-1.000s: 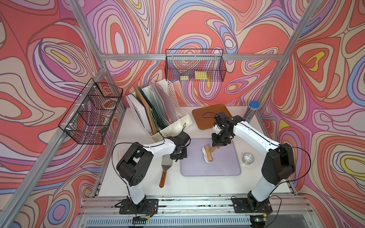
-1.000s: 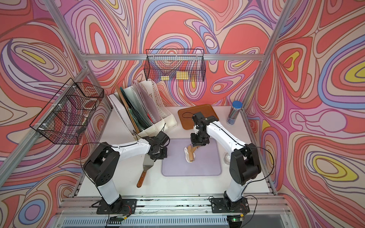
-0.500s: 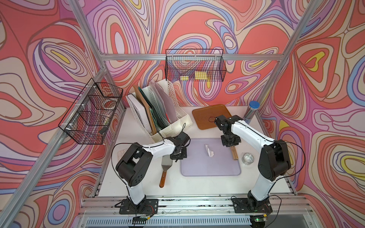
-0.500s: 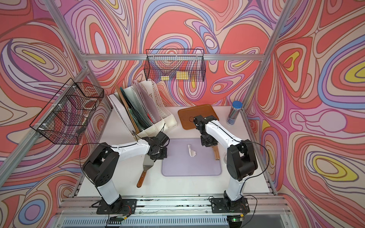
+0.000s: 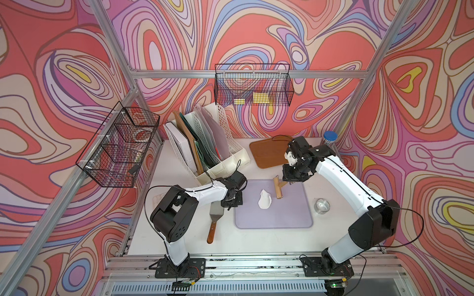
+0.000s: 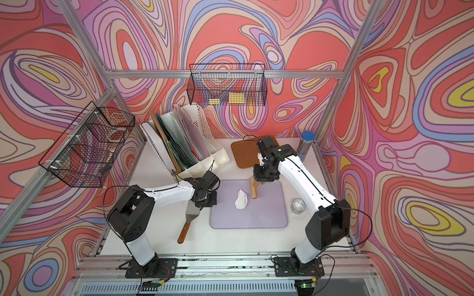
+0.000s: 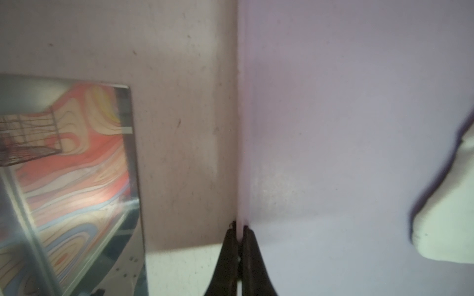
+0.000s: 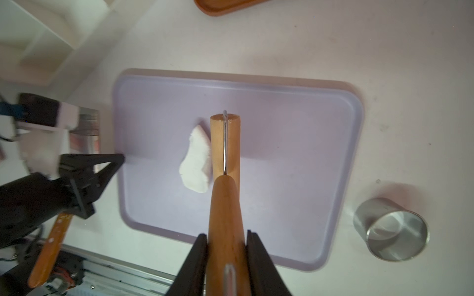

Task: Roll out the dumpling wrappers from the dough
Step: Flatten out the dough on the work surface.

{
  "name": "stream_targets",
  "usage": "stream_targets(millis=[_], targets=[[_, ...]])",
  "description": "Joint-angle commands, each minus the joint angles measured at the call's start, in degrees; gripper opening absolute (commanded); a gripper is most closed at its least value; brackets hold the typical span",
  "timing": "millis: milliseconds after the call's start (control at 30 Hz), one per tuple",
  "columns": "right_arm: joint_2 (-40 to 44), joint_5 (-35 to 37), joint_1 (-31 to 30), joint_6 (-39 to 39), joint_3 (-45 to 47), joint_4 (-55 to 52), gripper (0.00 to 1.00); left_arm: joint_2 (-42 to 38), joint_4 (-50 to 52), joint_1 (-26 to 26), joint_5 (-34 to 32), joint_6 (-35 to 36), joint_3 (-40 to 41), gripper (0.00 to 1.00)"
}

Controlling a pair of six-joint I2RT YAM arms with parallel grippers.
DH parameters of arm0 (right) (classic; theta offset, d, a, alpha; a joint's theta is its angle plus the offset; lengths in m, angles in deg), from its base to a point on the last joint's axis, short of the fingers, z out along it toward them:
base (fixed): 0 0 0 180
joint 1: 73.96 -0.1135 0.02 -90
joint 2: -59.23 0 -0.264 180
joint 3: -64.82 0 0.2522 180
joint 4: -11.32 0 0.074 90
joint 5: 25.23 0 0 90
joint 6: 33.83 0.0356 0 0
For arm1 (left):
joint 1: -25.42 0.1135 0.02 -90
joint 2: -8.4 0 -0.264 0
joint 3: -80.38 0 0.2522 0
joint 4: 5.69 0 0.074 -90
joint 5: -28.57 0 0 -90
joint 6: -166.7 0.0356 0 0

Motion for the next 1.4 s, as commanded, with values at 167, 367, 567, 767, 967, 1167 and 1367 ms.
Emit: stream_targets(millis=[167,367,567,767,967,1167,1367], targets=[[0.5,-9.7,-0.1,12.0,7.6,8.0,0.0,-1.6,-0.9,0.3,-2.1,-4.9,2.9,0.0],[-1.0,-8.1,-0.3,15.7,12.5,11.0,0.0,-1.3,-2.2,0.3,-0.6,-6.4,3.6,0.0],[-5.6,-0.9,-1.8,14.9,15.0,9.2,0.0,-0.8,-2.7,0.2,-0.1,-6.3,3.4,0.0],[-10.9,1.9,-3.9,13.6,18.1,13.4,0.0,-0.5,-3.2,0.1,0.7,-6.1,3.5,0.0],[-17.3,-9.3,-3.7,14.5,21.5,24.2,0.0,-0.5,-3.5,0.0,1.3,-6.0,4.0,0.0],[-21.4,3.3,-4.0,14.5,17.8,15.9,0.0,-1.3,-3.6,-0.1,0.9,-5.9,4.7,0.0],[-17.9,-5.1,-4.4,12.2,17.8,23.0,0.0,-1.1,-3.8,-0.1,0.7,-5.8,4.6,0.0]])
